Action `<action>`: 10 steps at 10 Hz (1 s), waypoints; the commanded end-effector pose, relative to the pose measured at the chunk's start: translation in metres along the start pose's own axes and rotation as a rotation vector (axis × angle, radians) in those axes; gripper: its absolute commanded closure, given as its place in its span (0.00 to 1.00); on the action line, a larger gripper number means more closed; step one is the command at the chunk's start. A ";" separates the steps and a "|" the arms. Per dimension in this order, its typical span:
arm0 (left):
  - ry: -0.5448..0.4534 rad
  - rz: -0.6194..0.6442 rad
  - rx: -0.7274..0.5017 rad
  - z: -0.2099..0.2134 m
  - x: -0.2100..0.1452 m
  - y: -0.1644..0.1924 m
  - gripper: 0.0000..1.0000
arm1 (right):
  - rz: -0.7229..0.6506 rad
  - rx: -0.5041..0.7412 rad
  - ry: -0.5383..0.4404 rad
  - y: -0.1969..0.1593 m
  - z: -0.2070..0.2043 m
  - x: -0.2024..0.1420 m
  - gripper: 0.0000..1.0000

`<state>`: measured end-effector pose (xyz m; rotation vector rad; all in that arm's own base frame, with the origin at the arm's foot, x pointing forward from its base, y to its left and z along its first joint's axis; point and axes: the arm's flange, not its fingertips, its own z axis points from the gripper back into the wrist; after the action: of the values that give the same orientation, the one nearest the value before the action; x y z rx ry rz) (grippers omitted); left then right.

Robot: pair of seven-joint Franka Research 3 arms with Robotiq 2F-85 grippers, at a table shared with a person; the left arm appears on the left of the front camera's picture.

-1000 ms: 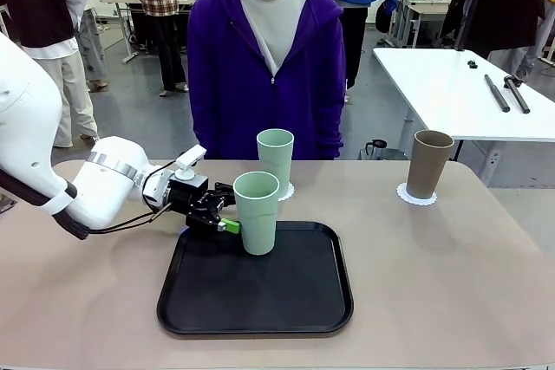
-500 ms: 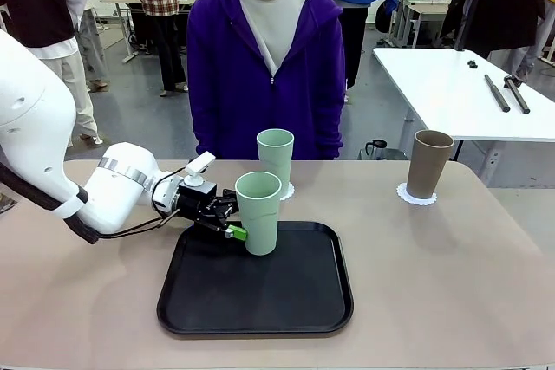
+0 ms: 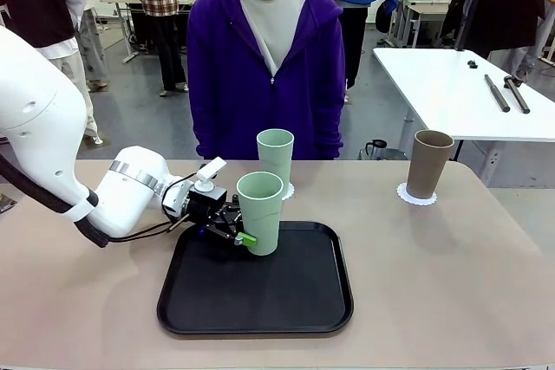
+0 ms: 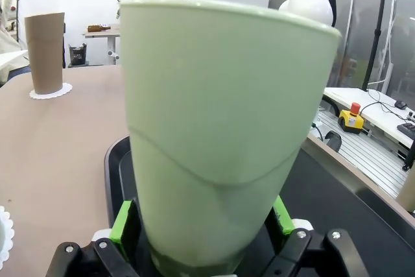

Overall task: Place coasters on the table and set cups on them.
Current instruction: Take one Reusable plastic cup from the Flat Tray and place it on a coaster set by the human.

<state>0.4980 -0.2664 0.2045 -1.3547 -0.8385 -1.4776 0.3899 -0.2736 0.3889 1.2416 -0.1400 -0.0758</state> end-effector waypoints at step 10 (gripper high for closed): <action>-0.025 -0.087 -0.045 -0.014 0.013 -0.003 0.00 | 0.003 0.005 0.007 0.001 0.001 0.001 0.00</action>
<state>0.4926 -0.2817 0.2109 -1.3795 -0.8567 -1.5226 0.3899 -0.2736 0.3889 1.2416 -0.1400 -0.0758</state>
